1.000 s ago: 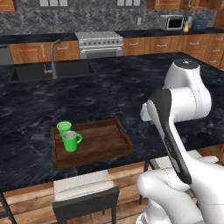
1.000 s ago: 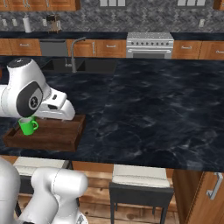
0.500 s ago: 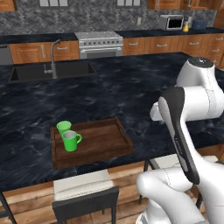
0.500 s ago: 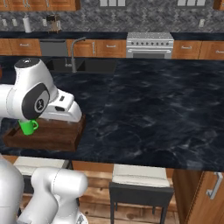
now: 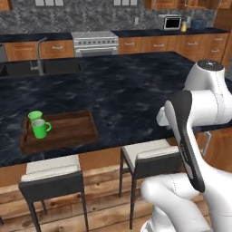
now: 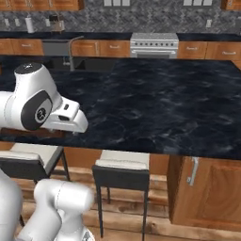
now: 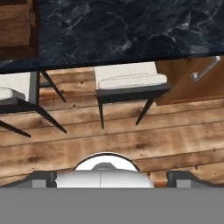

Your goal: There is a tray on the dining counter. Grab the cup, mug, and pitcher and place them on the tray. The pitcher may be placed next to the tray if it cannot fit the tray.

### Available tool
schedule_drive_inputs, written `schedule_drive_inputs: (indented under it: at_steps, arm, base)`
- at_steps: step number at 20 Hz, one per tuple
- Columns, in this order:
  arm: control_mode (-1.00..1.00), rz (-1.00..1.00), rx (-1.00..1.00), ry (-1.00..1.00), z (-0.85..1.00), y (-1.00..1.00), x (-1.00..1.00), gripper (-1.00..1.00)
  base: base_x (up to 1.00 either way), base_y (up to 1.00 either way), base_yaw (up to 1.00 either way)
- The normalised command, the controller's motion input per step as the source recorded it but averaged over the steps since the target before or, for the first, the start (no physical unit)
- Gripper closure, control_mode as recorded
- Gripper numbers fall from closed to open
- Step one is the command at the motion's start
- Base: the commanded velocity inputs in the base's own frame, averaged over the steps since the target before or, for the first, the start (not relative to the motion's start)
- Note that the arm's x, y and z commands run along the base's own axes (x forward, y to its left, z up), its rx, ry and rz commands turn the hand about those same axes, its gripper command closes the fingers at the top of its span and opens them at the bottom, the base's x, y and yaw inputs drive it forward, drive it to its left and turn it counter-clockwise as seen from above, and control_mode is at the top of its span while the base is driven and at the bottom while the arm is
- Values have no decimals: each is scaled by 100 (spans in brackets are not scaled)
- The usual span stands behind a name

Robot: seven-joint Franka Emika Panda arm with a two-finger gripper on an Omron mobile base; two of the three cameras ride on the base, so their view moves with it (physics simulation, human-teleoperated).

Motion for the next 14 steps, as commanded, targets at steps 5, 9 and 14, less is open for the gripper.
schedule_drive_inputs:
  at_steps: [5,9,14]
  arm:
    - [100,0,0,0,0,0,0,-100]
    - [100,0,0,0,0,0,0,-100]
    - [100,0,0,0,0,0,0,-100]
  base:
    - [-34,-100,0]
    - [-22,-100,-11]
    - [-20,-100,-4]
